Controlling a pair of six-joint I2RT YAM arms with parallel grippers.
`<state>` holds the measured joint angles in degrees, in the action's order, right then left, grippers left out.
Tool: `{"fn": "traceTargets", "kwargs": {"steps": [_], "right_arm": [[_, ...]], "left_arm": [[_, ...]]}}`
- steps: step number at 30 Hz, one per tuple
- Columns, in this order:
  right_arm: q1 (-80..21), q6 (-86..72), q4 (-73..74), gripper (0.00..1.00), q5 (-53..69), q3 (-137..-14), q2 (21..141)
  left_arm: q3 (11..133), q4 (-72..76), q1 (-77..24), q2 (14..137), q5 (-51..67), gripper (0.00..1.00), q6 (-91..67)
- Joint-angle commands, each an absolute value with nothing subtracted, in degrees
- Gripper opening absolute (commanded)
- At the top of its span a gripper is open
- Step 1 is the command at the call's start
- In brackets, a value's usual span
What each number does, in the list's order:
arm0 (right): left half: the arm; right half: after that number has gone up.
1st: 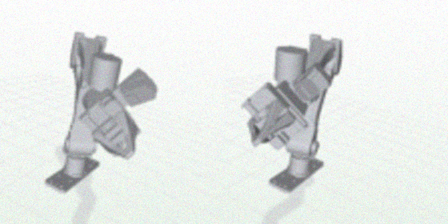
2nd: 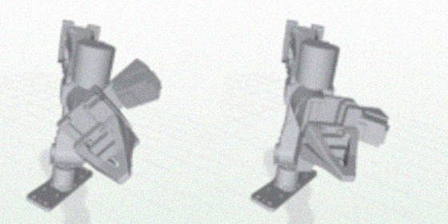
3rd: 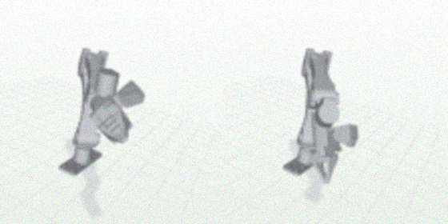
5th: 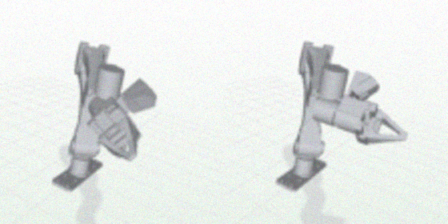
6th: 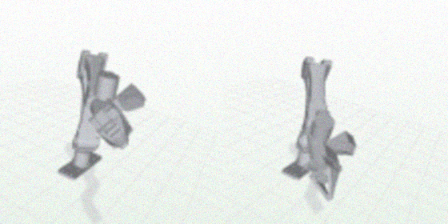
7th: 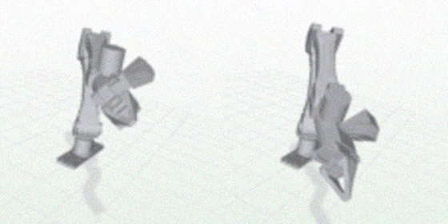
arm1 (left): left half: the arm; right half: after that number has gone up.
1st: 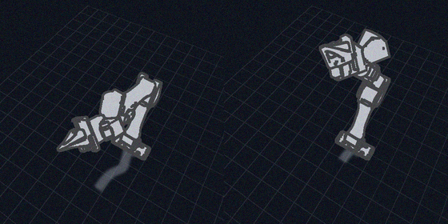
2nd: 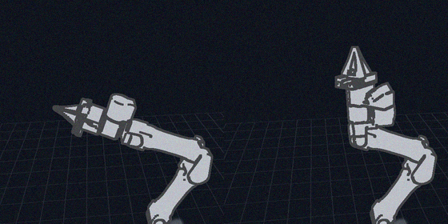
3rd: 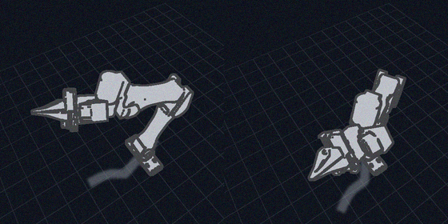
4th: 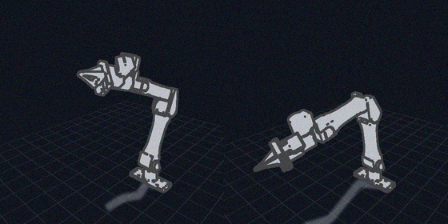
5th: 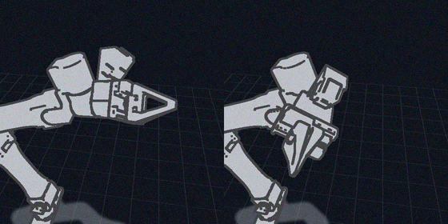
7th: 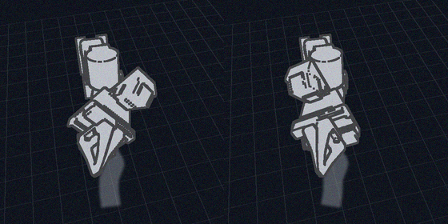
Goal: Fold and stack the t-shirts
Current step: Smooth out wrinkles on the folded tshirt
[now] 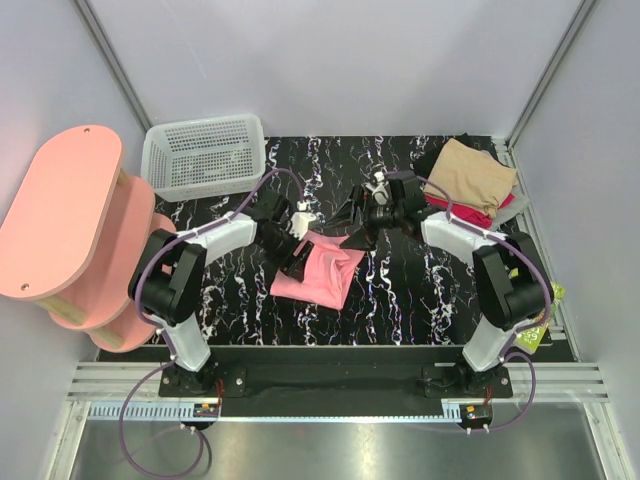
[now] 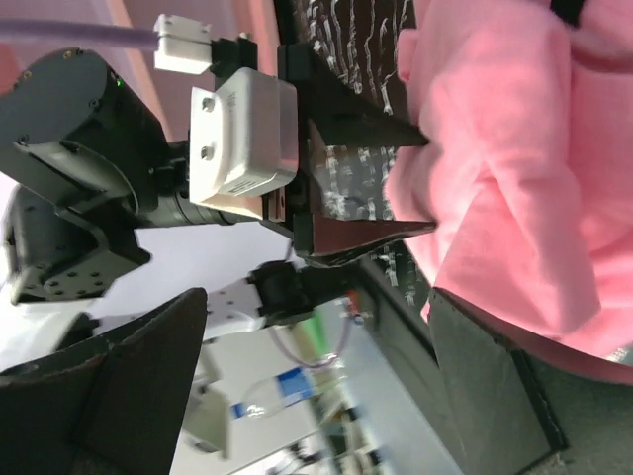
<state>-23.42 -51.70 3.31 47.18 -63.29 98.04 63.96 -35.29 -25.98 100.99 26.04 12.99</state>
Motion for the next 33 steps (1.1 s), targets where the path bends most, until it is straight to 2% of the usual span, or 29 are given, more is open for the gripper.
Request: {"fn": "traceTargets", "kwargs": {"steps": [1,5,10,13,14,15,17,20,25,28,33], "right_arm": [[-24.8,-74.8,-27.7,1.00,57.7,-58.9,101.1],[-26.5,-84.1,-47.0,1.00,59.8,-57.7,103.7],[-27.9,-84.0,-46.7,1.00,61.7,-57.0,109.5],[-27.8,-73.2,-34.4,1.00,60.3,-54.8,111.0],[-27.7,-68.9,-22.5,1.00,57.9,-54.8,110.8],[-27.6,-59.8,-15.8,1.00,56.2,-56.1,110.5],[-27.7,-52.2,-0.7,1.00,50.4,-58.0,110.1],[-27.1,-44.0,10.7,1.00,45.1,-61.4,111.7],[-26.4,-39.1,15.9,0.99,40.4,-64.9,114.4],[-26.4,-34.1,22.1,1.00,31.8,-68.4,115.6],[-26.7,-27.0,33.6,1.00,27.1,-78.4,111.4]], "left_arm": [[60.0,-30.7,-26.1,100.5,22.1,0.69,11.3],[58.7,-29.8,-26.1,99.7,21.2,0.69,11.5],[57.8,-29.6,-26.0,99.0,20.4,0.69,12.1],[57.1,-29.8,-25.2,97.3,20.7,0.69,12.0],[56.9,-29.7,-24.7,96.7,21.0,0.69,12.0],[56.7,-30.0,-23.4,95.3,21.7,0.69,11.9],[56.6,-30.1,-21.5,93.9,22.8,0.69,11.8],[57.3,-31.0,-18.1,91.3,23.8,0.69,12.2],[58.1,-32.8,-14.6,85.5,24.7,0.70,13.4],[58.2,-33.6,-14.5,83.5,24.3,0.70,14.0],[59.4,-35.8,-14.5,79.6,24.2,0.70,15.1]]}}
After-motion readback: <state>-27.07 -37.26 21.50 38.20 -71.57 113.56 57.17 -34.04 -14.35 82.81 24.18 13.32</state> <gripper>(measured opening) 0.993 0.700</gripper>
